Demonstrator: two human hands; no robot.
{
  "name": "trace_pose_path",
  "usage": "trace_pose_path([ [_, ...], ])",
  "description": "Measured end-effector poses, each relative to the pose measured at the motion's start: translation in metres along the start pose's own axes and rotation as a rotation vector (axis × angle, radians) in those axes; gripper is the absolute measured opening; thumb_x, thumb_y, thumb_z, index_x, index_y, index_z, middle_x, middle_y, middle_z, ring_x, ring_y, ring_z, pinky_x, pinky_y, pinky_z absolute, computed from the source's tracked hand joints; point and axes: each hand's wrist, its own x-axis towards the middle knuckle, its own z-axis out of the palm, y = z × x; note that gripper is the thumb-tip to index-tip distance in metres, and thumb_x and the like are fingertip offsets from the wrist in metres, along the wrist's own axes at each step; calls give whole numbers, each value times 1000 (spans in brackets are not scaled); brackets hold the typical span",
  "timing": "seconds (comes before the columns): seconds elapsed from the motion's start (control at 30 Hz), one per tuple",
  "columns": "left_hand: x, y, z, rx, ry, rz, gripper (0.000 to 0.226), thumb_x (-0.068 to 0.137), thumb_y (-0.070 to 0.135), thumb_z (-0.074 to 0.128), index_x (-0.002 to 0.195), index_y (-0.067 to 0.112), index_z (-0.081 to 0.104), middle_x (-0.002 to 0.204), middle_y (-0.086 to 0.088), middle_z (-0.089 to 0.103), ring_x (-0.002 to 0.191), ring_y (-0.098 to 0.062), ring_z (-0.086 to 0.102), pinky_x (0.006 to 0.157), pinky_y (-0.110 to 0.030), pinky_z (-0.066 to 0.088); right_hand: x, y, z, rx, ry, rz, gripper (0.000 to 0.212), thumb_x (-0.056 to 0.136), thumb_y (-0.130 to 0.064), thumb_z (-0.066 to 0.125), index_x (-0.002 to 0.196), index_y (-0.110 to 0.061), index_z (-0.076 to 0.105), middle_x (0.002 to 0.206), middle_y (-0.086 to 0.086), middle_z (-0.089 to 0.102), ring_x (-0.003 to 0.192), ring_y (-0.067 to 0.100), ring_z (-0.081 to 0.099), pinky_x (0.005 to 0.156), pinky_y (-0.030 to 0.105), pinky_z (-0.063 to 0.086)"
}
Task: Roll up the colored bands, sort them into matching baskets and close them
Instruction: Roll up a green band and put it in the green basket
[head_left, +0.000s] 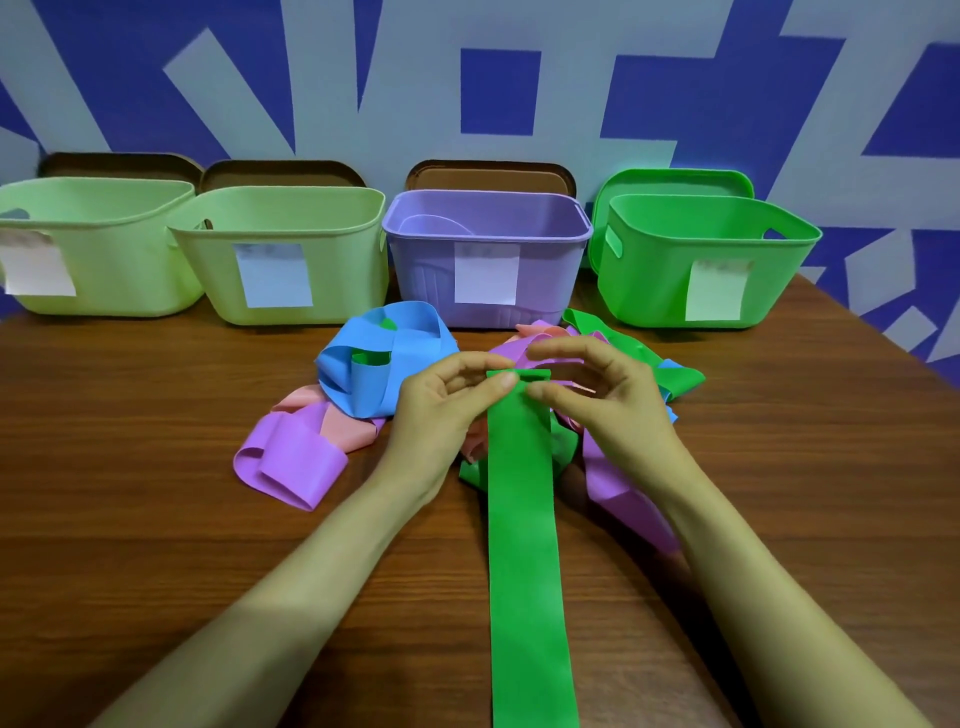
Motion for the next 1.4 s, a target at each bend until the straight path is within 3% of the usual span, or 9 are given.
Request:
trace_pose_path([
  [0.07,-1,0,0,34,-25,30,16,81,-2,67,86,13,69,79,3,72,78,-8,67,72,-19,52,0,-1,0,11,-17,72,32,78,-12,72,110,-11,64,110,5,67,91,7,64,76,21,54],
  [0.13,-1,0,0,67,-37,55,16,80,-3,67,86,12,69,79,5,71,79,-6,66,73,-18,52,0,-2,2,2,-20,156,16,84,-23,64,98,-14,67,94,-1,68,79,0,61,66,17,51],
  [0.23,-1,0,-1,82,-41,69,18,80,-4,67,87,12,68,81,5,71,82,-6,66,74,-19,52,1,1,2,-14,-22,183,9,89,-18,62,85,-11,68,73,-8,68,69,0,60,61,15,49],
  [0.43,-1,-1,1,15,-40,-43,26,79,-4,69,99,11,63,92,-5,69,85,-11,68,75,-20,54,0,3,-1,77,35,180,10,74,-18,72,81,-12,70,77,-2,72,79,15,64,66,25,51],
  [0.63,-1,1,-1,-28,-43,-128,8,75,17,74,83,17,71,85,-12,67,80,-31,57,79,-42,44,0,3,-3,143,30,192,14,73,1,73,82,-9,69,78,0,73,77,12,67,68,19,52],
  [0.93,1,0,-2,43,-5,-22,21,76,-8,69,88,9,63,87,-5,68,82,-11,65,75,-20,53,1,3,-3,61,-31,229,24,75,1,74,93,-14,66,97,0,69,79,13,62,77,25,55],
  [1.13,0,-1,-2,56,-43,5,28,77,-10,68,91,13,63,90,0,71,89,-11,67,78,-20,52,0,3,-2,52,-68,287,3,88,-10,63,87,-10,66,73,-6,68,67,2,61,62,15,49],
  [1.27,0,-3,-1,31,-66,-164,21,79,4,71,97,11,64,100,-14,67,90,-18,66,74,-23,53,0,4,-5,61,-35,271,4,85,-10,66,86,-14,67,82,-3,70,82,9,63,70,23,50],
  [1.4,-1,0,-1,10,-102,-247,25,69,24,78,89,13,68,96,-17,69,90,-29,63,81,-35,49,0,3,-5,79,-25,247,13,80,-3,70,86,-13,67,82,-2,71,76,9,65,66,20,51],
])
